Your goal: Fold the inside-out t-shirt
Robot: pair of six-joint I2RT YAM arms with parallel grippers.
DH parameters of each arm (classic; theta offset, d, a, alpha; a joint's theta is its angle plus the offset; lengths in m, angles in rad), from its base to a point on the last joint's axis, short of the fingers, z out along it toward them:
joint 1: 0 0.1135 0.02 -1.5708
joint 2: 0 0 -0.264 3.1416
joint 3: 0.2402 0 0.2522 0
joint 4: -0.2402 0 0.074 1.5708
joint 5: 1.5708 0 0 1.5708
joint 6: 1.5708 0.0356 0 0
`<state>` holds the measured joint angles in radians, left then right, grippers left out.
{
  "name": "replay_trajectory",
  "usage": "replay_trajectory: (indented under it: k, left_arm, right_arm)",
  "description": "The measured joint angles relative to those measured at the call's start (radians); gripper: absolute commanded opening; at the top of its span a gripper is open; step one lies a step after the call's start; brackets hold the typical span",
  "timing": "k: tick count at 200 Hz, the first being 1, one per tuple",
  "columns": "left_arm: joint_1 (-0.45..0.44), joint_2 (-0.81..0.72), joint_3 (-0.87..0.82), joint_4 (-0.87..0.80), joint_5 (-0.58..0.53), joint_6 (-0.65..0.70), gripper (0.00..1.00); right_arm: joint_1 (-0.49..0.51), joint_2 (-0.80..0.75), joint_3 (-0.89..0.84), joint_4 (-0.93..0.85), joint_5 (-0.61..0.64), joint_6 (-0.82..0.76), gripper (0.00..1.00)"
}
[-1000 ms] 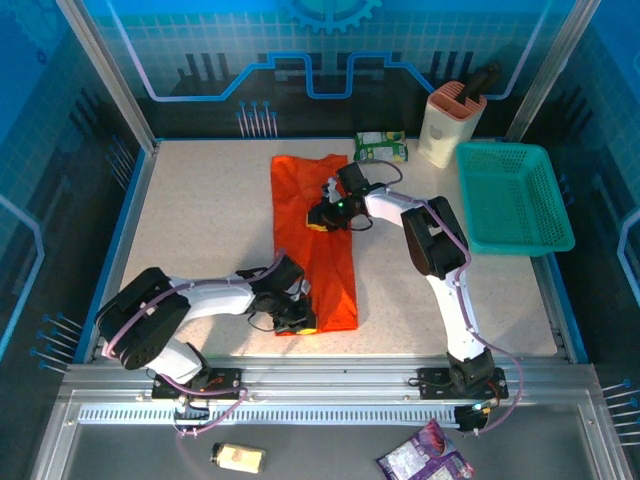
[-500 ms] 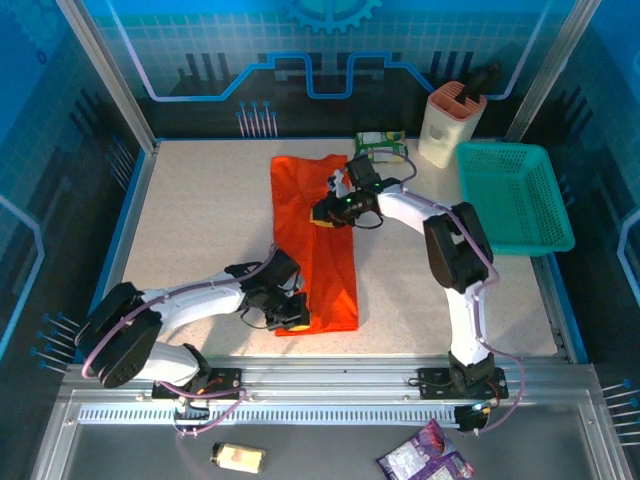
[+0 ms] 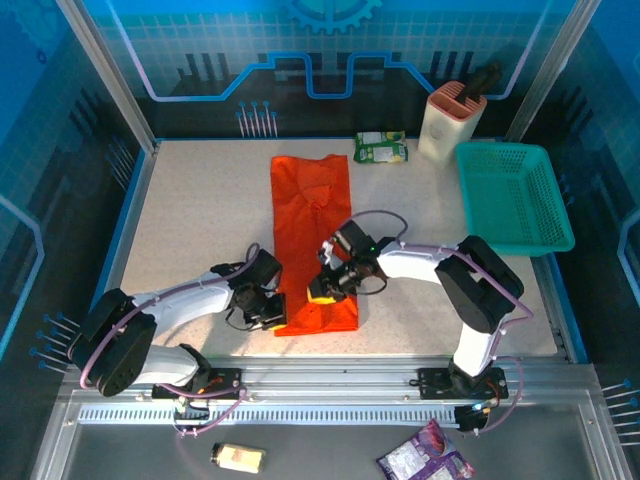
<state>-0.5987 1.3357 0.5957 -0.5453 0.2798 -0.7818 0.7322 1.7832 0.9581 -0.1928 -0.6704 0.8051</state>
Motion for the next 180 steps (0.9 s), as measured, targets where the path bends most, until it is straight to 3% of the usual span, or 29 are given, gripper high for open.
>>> replay_trajectory:
  k: [42, 103, 180]
  left_arm:
    - [0.019, 0.005, -0.023, 0.002, 0.005, 0.006, 0.04]
    - [0.025, -0.048, -0.031, -0.042, -0.014, 0.006, 0.07]
    - [0.048, -0.218, -0.031, -0.139, -0.053, -0.005, 0.14]
  right_arm:
    - [0.083, -0.012, -0.125, 0.095, 0.016, 0.061, 0.21]
    - [0.136, 0.0, -0.121, 0.089, 0.071, 0.071, 0.23]
    - [0.097, -0.311, -0.149, -0.163, 0.261, 0.059, 0.31]
